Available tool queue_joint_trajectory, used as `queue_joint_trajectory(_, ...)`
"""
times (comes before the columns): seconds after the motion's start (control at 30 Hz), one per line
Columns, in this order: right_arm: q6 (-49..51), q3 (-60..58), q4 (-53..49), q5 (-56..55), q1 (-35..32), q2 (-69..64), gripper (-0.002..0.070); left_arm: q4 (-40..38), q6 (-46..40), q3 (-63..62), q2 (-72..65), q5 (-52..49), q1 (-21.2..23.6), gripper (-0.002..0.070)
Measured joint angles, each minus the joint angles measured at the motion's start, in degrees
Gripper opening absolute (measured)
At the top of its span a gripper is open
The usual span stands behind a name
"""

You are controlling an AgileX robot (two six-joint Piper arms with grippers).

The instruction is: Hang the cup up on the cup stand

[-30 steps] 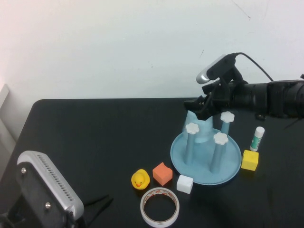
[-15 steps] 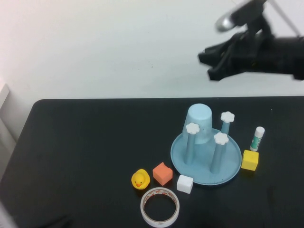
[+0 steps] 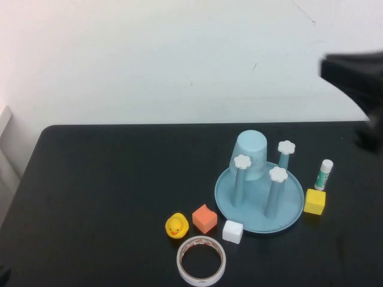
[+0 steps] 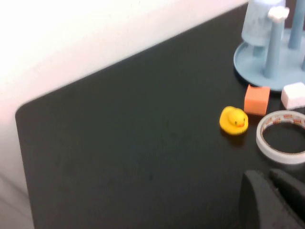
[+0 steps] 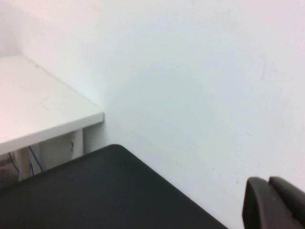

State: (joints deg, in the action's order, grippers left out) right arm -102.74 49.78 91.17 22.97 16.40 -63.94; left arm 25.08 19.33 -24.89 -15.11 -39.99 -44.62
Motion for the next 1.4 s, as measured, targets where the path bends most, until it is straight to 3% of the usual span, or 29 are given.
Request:
queue_joint_trajectory(0.4, -1.0, -19.4, 0.9, 5.2, 0.0, 24.6, -0.0001, 0.0, 0.2, 0.0, 0.0, -2.8, 0.0, -0.0001)
queue_joint_trajectory(0.8, -1.1, -23.9, 0.9, 8.0, 0.0, 33.8, -0.0001, 0.0, 0.2, 0.0, 0.0, -2.9, 0.0, -0.0001)
queue_joint_trajectory(1.07, -6.0, -27.2, 0.9, -3.6, 0.0, 36.0, -0.0001, 0.0, 0.2, 0.0, 0.0, -3.0, 0.0, -0.0001)
queue_joint_trajectory(1.4, -8.8, -31.7, -1.8, -17.2, 0.0, 49.4, -0.0001, 0.0, 0.2, 0.0, 0.0, -3.0, 0.0, -0.0001)
